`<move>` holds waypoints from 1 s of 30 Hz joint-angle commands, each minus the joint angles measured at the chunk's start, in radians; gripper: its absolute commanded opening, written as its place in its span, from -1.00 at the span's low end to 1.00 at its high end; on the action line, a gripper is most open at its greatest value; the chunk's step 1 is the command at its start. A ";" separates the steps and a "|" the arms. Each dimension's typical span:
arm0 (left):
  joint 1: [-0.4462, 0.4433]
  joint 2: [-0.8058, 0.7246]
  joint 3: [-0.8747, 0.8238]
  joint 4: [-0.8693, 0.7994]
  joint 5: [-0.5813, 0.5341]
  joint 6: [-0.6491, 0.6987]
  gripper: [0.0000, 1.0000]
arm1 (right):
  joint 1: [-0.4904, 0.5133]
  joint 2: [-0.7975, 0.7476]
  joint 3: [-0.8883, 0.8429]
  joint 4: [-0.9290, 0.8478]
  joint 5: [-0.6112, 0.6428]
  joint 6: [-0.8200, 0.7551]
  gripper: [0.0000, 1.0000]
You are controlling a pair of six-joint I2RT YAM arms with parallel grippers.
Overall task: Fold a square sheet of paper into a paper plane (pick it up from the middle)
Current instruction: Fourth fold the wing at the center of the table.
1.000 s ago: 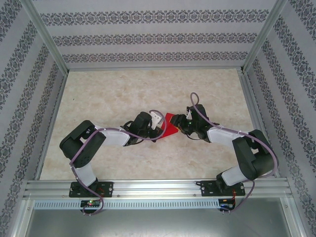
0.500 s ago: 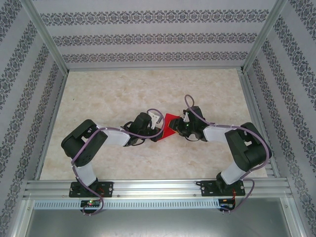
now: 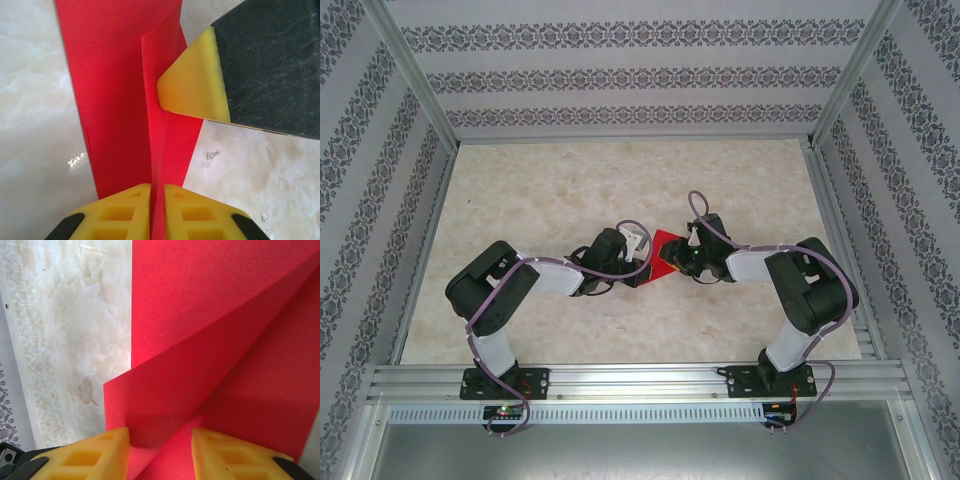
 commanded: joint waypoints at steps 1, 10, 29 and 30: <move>0.027 0.007 0.020 -0.036 0.012 -0.038 -0.66 | 0.007 0.020 0.024 -0.006 0.015 -0.019 -0.19; 0.093 -0.076 0.016 -0.047 0.100 -0.144 -0.24 | 0.021 0.026 0.086 -0.236 0.118 -0.095 -0.09; 0.138 -0.131 0.029 -0.158 0.109 -0.201 -0.33 | 0.074 0.173 0.240 -0.567 0.279 -0.180 0.19; 0.139 -0.127 0.032 -0.161 0.113 -0.203 -0.35 | 0.077 0.182 0.248 -0.578 0.285 -0.180 0.22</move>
